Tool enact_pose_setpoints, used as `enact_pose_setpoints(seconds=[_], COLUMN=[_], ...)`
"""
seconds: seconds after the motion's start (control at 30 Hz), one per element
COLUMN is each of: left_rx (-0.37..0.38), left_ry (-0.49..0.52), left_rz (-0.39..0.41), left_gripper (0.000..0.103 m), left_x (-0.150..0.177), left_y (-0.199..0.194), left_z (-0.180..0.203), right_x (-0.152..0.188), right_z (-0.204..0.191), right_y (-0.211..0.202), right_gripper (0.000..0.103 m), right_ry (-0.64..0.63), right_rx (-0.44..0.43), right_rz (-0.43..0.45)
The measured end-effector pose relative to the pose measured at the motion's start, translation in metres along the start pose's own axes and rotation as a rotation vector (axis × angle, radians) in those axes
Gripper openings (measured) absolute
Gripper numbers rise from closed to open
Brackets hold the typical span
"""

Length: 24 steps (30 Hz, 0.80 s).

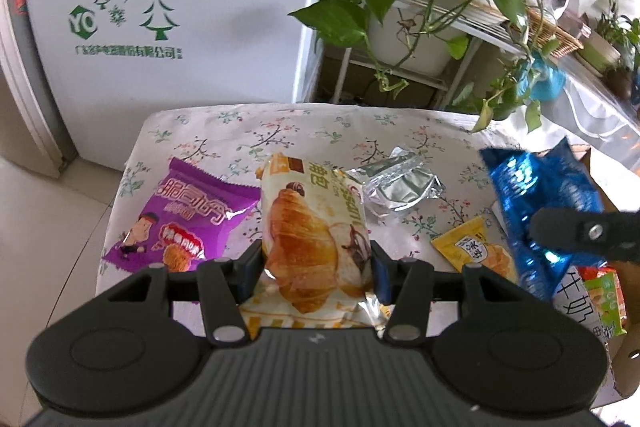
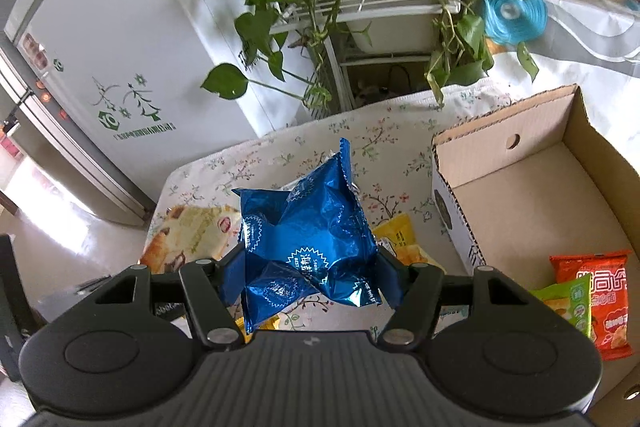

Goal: Organize snacks
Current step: 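Lift both packets and carry them over the cardboard box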

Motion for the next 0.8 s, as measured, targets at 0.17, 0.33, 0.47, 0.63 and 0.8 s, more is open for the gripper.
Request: enact_pose_setpoints(seconds=[0.17, 0.33, 0.47, 0.63, 0.8], left_rx=[-0.01, 0.006, 0.017, 0.042, 0.098], left_ry=[0.001, 0.009, 0.014, 0.014, 0.02], left_rz=[0.029, 0.051, 0.062, 0.061, 0.063], left_gripper=[0.052, 0.052, 0.052, 0.052, 0.052], left_x=[0.004, 0.012, 0.02, 0.024, 0.02], left_y=[-0.009, -0.024, -0.038, -0.049, -0.059], left_z=[0.005, 0.013, 0.019, 0.038, 0.073], right_x=[-0.004, -0.009, -0.006, -0.004, -0.001], right_z=[0.003, 0.015, 0.033, 0.061, 0.088], right_y=[-0.019, -0.047, -0.074, -0.1, -0.111], right_gripper=[0.071, 0.071, 0.071, 0.071, 0.071], right_ry=[0.016, 0.051, 0.093, 0.17, 0.275], right_rx=[-0.017, -0.028, -0.018, 0.003, 0.002], right_rz=[0.047, 0.113, 0.16, 0.224, 0.243])
Point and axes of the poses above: each gripper's, at about its wrist camera, not at the fingertips, and y roughly the way its jaws point, z to its right, x to its underside, the point moved 1 cm from there along y, roughly the way its jaws point, and after that the axes turned 11 degrees about -x, right-handed, at the moved point
